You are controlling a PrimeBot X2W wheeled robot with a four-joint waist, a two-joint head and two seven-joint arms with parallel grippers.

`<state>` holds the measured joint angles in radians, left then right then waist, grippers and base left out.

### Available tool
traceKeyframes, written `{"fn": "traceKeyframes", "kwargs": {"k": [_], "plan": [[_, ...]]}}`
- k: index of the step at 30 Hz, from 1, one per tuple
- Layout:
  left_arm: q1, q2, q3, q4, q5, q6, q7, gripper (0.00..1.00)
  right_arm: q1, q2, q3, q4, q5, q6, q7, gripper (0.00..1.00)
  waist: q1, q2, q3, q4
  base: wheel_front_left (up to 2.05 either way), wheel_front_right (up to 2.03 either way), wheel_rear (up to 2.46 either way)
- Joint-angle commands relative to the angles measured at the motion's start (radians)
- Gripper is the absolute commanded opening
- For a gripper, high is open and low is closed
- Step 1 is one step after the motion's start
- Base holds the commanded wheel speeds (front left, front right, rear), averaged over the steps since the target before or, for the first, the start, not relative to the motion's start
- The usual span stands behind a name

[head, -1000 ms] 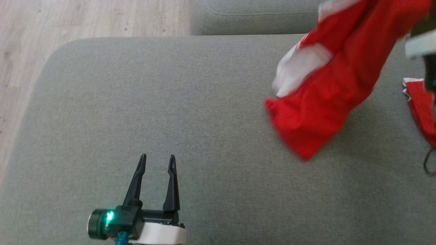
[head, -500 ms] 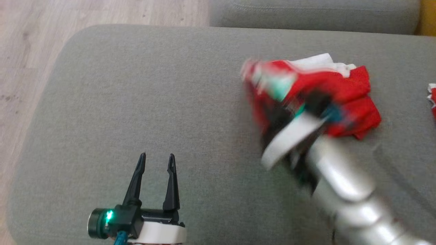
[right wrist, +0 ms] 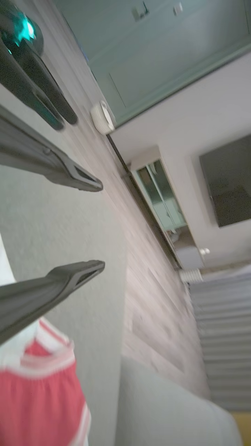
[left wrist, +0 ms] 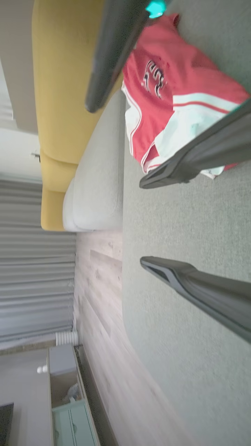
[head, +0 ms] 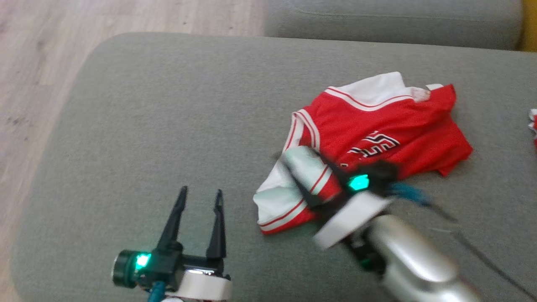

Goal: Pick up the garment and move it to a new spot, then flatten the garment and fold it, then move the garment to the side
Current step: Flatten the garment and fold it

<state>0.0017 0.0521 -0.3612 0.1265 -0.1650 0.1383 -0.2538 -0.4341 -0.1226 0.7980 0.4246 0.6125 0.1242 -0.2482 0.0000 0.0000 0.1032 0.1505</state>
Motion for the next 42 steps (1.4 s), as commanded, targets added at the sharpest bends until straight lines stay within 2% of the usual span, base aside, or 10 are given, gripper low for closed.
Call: {"fn": "traceKeyframes", "kwargs": {"k": [1,4,9,15,24,31,32,34,38,42], "plan": [[-0.05,-0.002,0.014,-0.017,0.023,-0.012,-0.008,1.0,0.043,-0.026,-0.064,-0.054,-0.039,0.007,-0.013,1.0,0.0,0.0,-0.003,-0.025,0.0,0.0,0.0],[-0.077,-0.001,-0.013,0.067,0.072,-0.048,-0.008,1.0,0.165,-0.066,-0.263,-0.143,-0.13,0.007,-0.013,1.0,0.0,0.0,-0.006,-0.085,0.0,0.0,0.0],[-0.146,0.008,-0.048,0.178,0.13,-0.077,-0.008,1.0,0.255,-0.078,-0.38,-0.19,-0.19,0.007,-0.013,1.0,0.0,0.0,0.006,-0.152,0.0,0.0,0.0],[-0.227,0.019,-0.076,0.256,0.166,-0.099,-0.008,1.0,0.284,-0.053,-0.427,-0.208,-0.211,0.007,-0.013,1.0,0.0,0.0,0.032,-0.195,0.0,0.0,0.0],[-0.357,0.025,-0.083,0.496,0.171,-0.109,-0.008,1.0,0.279,-0.036,-0.433,-0.207,-0.233,0.007,-0.013,1.0,0.0,0.0,0.066,-0.246,0.0,0.0,0.0],[-0.393,0.022,-0.085,0.549,0.158,-0.104,-0.008,1.0,0.278,-0.035,-0.447,-0.21,-0.235,0.007,-0.013,1.0,0.0,0.0,0.075,-0.254,0.0,0.0,0.0],[-0.395,0.021,-0.085,0.554,0.155,-0.104,-0.008,0.75,0.279,-0.035,-0.449,-0.211,-0.235,0.007,-0.013,1.0,0.0,0.0,0.075,-0.253,0.0,0.0,0.0],[-0.399,0.02,-0.086,0.562,0.15,-0.105,-0.008,0.03,0.28,-0.033,-0.452,-0.213,-0.237,0.007,-0.013,1.0,0.0,0.0,0.076,-0.25,0.0,0.0,0.0],[-0.405,0.018,-0.083,0.543,0.138,-0.102,-0.008,0.0,0.285,-0.033,-0.458,-0.217,-0.239,0.007,-0.014,1.0,0.0,0.0,0.076,-0.237,0.0,0.0,0.0],[-0.387,0.026,-0.059,0.454,0.122,-0.079,-0.008,0.0,0.299,-0.034,-0.479,-0.217,-0.242,0.007,-0.014,1.0,0.0,0.0,0.066,-0.21,0.0,0.0,0.0]]}}
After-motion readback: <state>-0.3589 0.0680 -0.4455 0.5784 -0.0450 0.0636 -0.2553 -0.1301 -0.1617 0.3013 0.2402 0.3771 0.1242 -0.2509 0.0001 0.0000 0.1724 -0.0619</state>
